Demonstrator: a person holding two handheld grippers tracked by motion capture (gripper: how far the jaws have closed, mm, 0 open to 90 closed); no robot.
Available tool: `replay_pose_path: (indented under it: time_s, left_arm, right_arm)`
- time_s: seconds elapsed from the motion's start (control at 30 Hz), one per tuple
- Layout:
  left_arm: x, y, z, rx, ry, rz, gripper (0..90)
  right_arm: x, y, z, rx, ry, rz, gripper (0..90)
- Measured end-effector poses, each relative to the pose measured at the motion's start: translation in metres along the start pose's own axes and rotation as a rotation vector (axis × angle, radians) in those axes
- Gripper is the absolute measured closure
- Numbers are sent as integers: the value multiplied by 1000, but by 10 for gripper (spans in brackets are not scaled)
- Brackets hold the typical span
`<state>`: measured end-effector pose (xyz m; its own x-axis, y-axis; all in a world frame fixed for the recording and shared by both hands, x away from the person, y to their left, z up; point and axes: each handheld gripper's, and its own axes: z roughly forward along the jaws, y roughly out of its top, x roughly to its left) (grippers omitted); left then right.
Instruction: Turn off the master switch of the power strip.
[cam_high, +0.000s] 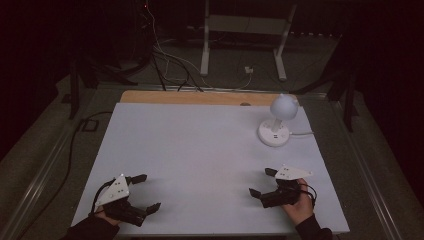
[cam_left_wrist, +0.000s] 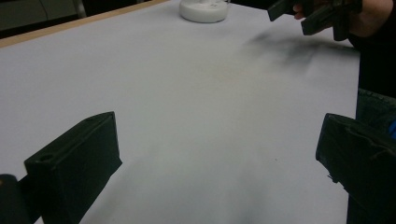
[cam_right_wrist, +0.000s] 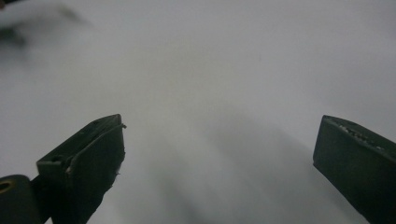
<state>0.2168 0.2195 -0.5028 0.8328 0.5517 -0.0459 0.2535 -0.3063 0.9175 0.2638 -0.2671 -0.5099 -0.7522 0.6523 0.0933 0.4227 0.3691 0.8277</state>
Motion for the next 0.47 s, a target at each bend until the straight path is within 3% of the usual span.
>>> replay_pose_path:
  time_s: [0.2, 0.47]
  left_arm:
    - [0, 0, 1, 0, -1, 0, 2]
    - [0, 0, 1, 2, 1, 2, 2]
  right_arm:
    - [-2, -13, -8, 3, 20, -3, 20]
    - [-3, -14, -9, -5, 31, -8, 20]
